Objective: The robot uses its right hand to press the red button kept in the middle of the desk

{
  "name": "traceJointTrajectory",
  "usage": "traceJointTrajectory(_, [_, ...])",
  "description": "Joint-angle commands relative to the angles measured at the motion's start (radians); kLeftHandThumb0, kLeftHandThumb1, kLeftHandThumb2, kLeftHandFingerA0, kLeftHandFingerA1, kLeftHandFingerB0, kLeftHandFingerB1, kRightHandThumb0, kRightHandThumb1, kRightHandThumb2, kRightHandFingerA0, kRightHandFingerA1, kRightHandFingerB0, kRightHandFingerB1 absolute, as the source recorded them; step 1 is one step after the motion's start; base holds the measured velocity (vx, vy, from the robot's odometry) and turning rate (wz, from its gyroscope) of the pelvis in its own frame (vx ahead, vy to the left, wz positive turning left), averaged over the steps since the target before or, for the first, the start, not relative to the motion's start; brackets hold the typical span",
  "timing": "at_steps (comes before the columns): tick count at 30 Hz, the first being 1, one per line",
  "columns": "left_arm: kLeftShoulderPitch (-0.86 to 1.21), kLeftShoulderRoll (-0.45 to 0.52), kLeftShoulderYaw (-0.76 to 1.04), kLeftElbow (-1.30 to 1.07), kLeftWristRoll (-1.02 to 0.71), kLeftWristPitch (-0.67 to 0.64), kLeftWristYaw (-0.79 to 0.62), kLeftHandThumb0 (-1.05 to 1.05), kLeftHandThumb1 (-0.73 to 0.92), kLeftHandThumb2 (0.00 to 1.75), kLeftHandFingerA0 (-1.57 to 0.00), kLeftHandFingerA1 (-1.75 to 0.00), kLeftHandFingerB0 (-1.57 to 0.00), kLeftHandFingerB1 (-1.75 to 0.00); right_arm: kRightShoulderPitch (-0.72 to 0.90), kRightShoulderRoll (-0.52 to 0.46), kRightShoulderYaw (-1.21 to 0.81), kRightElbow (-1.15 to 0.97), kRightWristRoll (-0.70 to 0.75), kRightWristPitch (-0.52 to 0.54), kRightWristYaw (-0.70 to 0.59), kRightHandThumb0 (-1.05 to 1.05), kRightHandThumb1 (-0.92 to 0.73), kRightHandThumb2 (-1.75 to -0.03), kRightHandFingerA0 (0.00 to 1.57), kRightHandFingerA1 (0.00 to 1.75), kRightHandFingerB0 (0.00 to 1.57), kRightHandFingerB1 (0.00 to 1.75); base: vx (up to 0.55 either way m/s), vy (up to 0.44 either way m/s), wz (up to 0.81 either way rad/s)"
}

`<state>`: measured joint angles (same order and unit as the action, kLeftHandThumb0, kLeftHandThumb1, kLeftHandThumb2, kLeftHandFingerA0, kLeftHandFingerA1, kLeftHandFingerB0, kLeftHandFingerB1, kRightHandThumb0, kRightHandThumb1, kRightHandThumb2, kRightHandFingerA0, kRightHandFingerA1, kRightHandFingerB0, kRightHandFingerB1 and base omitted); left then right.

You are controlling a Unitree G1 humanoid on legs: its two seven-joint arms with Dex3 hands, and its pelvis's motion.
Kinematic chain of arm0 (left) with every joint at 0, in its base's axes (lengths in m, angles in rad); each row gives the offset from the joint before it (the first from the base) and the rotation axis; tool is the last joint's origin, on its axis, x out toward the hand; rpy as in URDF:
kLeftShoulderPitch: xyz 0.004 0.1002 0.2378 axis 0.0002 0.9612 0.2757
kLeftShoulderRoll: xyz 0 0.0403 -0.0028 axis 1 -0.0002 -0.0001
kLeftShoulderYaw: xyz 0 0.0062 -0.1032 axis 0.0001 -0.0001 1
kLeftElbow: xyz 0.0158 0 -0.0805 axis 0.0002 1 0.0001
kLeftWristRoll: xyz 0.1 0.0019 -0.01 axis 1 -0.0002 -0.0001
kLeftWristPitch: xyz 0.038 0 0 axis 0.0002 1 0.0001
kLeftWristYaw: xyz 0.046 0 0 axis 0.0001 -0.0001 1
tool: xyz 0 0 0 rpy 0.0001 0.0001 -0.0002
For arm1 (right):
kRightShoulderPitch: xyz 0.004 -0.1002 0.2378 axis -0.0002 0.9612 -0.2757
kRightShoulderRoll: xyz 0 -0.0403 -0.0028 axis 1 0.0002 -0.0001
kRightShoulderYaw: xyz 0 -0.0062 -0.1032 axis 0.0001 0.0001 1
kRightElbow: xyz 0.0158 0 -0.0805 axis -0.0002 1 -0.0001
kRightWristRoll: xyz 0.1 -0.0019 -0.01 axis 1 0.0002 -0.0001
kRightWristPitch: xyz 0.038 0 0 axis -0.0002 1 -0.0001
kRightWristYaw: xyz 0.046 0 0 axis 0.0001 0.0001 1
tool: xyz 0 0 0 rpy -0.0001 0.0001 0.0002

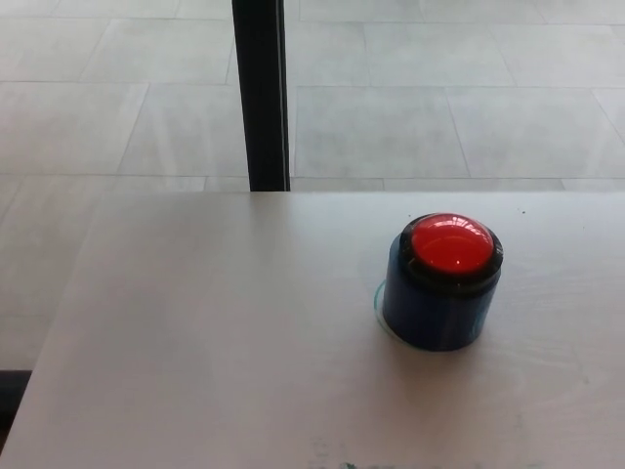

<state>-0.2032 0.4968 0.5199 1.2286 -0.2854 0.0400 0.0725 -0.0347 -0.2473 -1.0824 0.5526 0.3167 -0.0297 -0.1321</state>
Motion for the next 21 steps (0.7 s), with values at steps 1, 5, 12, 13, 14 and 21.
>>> traceJointTrajectory(1, [-0.006,0.017,0.001,0.002,0.001,-0.007,0.003,-0.35,0.91,1.16,-0.43,-1.41,-0.28,-1.08,-0.006,0.053,-0.03,-0.083,0.107,0.182,-0.211,-0.64,-0.53,-0.82,1.08,1.43,0.82,1.08,0.0,0.0,0.0])
traceJointTrajectory(5, [-0.012,0.016,0.003,0.003,0.0,-0.007,0.016,-0.34,0.89,1.17,-0.49,-1.44,-0.34,-1.11,0.019,0.07,-0.016,-0.086,0.141,0.25,-0.173,-0.61,-0.55,-0.85,0.93,1.3,0.68,1.07,0.0,0.0,0.0])
traceJointTrajectory(12, [-0.013,0.011,0.02,0.0,-0.014,-0.002,0.014,-0.34,0.92,1.15,-0.45,-1.42,-0.32,-1.11,-0.001,0.037,-0.046,-0.025,0.215,0.294,-0.17,-0.61,-0.68,-0.84,0.86,1.4,0.52,0.91,0.0,0.0,0.0])
traceJointTrajectory(13, [-0.011,0.012,0.02,0.001,-0.013,-0.002,0.017,-0.34,0.92,1.14,-0.46,-1.42,-0.33,-1.12,-0.005,0.034,-0.046,-0.023,0.218,0.298,-0.185,-0.61,-0.56,-1.11,0.99,1.2,0.65,0.9,0.0,0.0,0.0])
traceJointTrajectory(14, [-0.009,0.01,0.019,0.0,-0.011,-0.003,0.019,-0.33,0.92,1.14,-0.46,-1.41,-0.32,-1.11,0.001,0.041,-0.048,-0.053,0.232,0.314,-0.19,-0.62,-0.67,-0.87,0.85,1.42,0.55,0.97,0.0,0.0,0.0])
traceJointTrajectory(21, [-0.008,0.012,0.013,-0.003,-0.003,-0.011,0.011,-0.34,0.91,1.15,-0.49,-1.42,-0.38,-1.15,0.0,0.076,-0.049,-0.123,0.281,0.319,-0.239,-0.59,-0.62,-0.89,0.91,1.57,0.74,1.26,0.0,0.0,0.0])
